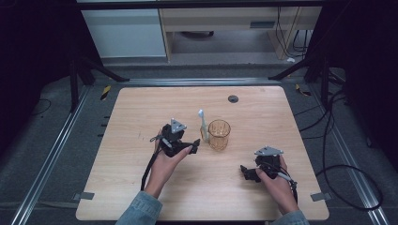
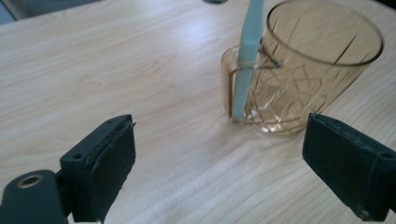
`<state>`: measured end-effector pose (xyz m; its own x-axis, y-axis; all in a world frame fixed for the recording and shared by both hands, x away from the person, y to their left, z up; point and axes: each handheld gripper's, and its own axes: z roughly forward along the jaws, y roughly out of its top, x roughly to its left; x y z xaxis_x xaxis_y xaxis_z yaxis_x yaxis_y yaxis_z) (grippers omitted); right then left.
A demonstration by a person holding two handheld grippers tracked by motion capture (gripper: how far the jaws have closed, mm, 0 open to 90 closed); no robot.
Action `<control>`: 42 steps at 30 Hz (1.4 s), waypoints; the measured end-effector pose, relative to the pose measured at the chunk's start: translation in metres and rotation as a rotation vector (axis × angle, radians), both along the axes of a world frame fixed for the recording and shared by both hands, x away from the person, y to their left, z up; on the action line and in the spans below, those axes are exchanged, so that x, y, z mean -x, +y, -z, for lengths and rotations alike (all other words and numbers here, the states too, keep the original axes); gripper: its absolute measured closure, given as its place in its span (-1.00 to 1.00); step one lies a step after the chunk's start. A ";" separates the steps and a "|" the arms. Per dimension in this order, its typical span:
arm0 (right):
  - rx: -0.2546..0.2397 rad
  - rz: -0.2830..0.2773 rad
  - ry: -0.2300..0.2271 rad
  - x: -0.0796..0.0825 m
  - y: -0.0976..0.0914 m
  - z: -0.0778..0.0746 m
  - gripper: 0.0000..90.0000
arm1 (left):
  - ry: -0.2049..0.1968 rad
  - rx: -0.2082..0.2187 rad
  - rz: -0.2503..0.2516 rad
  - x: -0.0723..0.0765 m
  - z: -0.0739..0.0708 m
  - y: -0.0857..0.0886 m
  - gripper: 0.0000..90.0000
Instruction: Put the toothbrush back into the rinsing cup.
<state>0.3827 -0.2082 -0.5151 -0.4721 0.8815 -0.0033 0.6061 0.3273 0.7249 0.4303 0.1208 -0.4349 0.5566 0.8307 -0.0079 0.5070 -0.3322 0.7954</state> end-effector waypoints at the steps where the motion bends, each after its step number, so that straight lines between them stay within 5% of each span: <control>1: 0.000 0.000 0.000 0.000 0.000 0.000 -0.99 | 0.002 -0.008 -0.003 0.000 -0.001 0.001 -0.81; 5: 0.000 0.000 0.000 0.000 0.000 0.000 -0.99 | 0.018 -0.031 -0.019 0.002 -0.003 0.010 -0.84; 6: -0.001 0.001 0.001 0.000 0.000 0.000 -0.99 | 0.013 -0.087 -0.069 0.001 -0.004 0.019 -0.85; 8: 0.000 0.000 0.000 0.000 0.000 0.000 -0.99 | 0.016 -0.098 -0.087 0.000 -0.004 0.025 -0.85; 19: -0.001 -0.002 0.001 0.000 0.000 0.000 -0.99 | 0.047 -0.041 -0.193 -0.009 -0.006 0.085 -0.86; 28: -0.002 -0.002 0.002 0.000 0.000 0.000 -0.99 | 0.062 -0.053 -0.236 -0.012 -0.002 0.118 -0.84; 35: -0.002 -0.003 0.002 0.000 0.000 0.000 -0.99 | 0.098 -0.083 -0.252 -0.018 0.013 0.135 -0.83; 42: -0.002 -0.002 0.002 0.000 0.000 0.000 -0.99 | 0.181 -0.099 -0.299 -0.026 0.042 0.160 -0.81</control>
<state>0.3826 -0.2078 -0.5151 -0.4741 0.8805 -0.0002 0.6069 0.3270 0.7244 0.4567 0.2813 -0.4769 0.2855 0.9584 0.0046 0.7233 -0.2187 0.6550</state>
